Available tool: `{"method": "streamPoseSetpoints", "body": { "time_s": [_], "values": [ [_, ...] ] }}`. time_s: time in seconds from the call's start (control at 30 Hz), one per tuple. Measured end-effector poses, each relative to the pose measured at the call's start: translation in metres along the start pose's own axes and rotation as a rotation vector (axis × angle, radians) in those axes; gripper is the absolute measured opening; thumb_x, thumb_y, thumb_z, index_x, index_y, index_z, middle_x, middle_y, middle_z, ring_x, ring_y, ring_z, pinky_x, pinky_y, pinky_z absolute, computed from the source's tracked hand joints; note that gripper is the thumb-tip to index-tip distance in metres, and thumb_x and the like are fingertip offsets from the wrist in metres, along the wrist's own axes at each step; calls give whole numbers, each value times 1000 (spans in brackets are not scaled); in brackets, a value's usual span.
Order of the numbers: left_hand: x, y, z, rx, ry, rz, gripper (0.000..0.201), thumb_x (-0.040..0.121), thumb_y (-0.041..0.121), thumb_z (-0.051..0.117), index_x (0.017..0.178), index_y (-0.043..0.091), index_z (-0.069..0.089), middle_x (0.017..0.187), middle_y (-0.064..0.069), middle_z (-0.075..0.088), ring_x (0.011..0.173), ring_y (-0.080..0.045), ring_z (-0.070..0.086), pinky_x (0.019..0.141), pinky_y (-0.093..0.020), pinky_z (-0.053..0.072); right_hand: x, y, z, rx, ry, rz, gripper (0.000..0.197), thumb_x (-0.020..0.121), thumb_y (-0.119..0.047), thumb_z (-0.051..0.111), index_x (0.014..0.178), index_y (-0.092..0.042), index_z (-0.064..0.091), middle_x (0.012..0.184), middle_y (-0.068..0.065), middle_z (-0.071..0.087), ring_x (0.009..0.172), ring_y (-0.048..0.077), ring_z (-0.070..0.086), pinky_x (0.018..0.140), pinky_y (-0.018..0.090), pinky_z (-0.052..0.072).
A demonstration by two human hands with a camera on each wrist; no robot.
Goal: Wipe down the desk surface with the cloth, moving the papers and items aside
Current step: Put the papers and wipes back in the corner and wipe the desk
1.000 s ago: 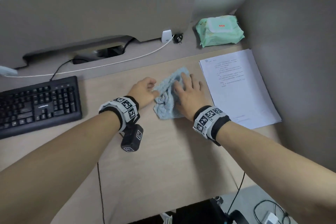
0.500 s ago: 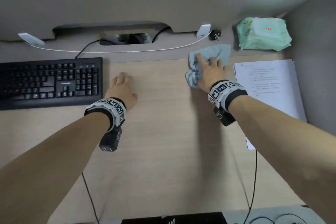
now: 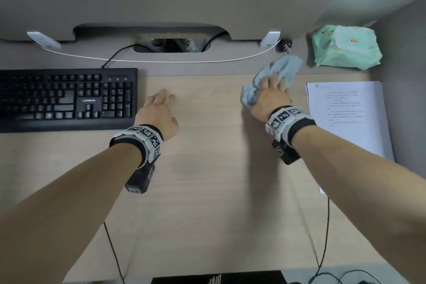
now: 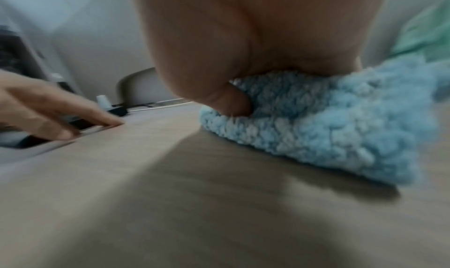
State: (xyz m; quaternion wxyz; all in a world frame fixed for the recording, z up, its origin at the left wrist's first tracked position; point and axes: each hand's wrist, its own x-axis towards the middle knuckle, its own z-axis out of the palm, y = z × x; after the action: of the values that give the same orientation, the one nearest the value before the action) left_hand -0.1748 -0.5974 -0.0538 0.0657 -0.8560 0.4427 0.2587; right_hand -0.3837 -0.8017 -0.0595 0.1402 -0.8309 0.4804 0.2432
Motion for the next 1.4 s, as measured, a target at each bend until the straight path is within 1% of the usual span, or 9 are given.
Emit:
{"method": "streamPoseSetpoints", "body": {
  "time_s": [0.23,0.43,0.57,0.77,0.9,1.03,1.13,1.27,1.4],
  "values": [
    [-2,-1,-1,-16,-13,7,79,77,14,51,150,26,24,162,2,11,145,-26,16,112,-47,33,-70,-92,50,-113,-76,-566,94,87,-34,64,156,-10,4,165,9,-5,151,33,-7,122,52,1],
    [-8,-9,-3,-147,-43,30,82,78,4,48,153,23,20,163,0,7,149,-24,10,118,-44,25,-45,-10,36,56,61,-249,86,91,-43,59,156,-13,12,165,7,7,151,33,5,121,48,12],
    [-36,-20,0,-283,51,70,64,81,-2,46,143,14,41,147,-9,40,136,-28,36,112,-40,35,-33,-47,32,63,75,-126,87,89,-46,61,154,-10,15,164,12,7,150,39,4,121,50,16],
    [-86,-76,21,-203,68,85,30,80,-1,46,102,10,63,106,-10,57,103,-31,53,86,-41,47,-85,-182,64,-41,-15,-554,87,88,-42,63,155,-13,16,165,7,3,151,34,2,122,49,9],
    [-99,-126,20,-171,36,-139,31,82,4,46,108,17,58,113,-6,54,105,-29,53,90,-42,48,-109,-187,84,-116,-25,-693,81,91,-42,59,156,-17,16,166,2,2,152,28,1,123,46,5],
    [-104,-168,26,-113,36,-258,49,84,6,47,133,12,47,138,-9,42,126,-30,38,98,-44,43,-70,-154,52,-24,25,-434,80,93,-42,57,156,-14,15,165,6,3,151,35,0,121,50,9],
    [-104,-178,35,-128,21,-283,60,83,8,49,141,12,37,149,-5,29,131,-30,31,104,-45,41,-45,-180,37,16,62,-334,80,92,-38,60,152,-6,18,165,11,1,150,38,-1,121,51,12],
    [-98,-174,42,-164,23,-317,56,85,13,48,139,9,36,151,-6,24,136,-30,25,110,-45,36,-67,-236,55,-48,15,-525,79,92,-33,58,153,-6,16,165,9,2,151,34,-1,120,50,17],
    [-94,-168,44,-175,16,-353,57,84,19,48,138,6,34,151,-12,24,138,-32,21,111,-47,33,-80,-202,62,-73,30,-607,81,94,-27,57,157,-14,8,165,4,7,151,31,2,122,45,7]
  ]
}}
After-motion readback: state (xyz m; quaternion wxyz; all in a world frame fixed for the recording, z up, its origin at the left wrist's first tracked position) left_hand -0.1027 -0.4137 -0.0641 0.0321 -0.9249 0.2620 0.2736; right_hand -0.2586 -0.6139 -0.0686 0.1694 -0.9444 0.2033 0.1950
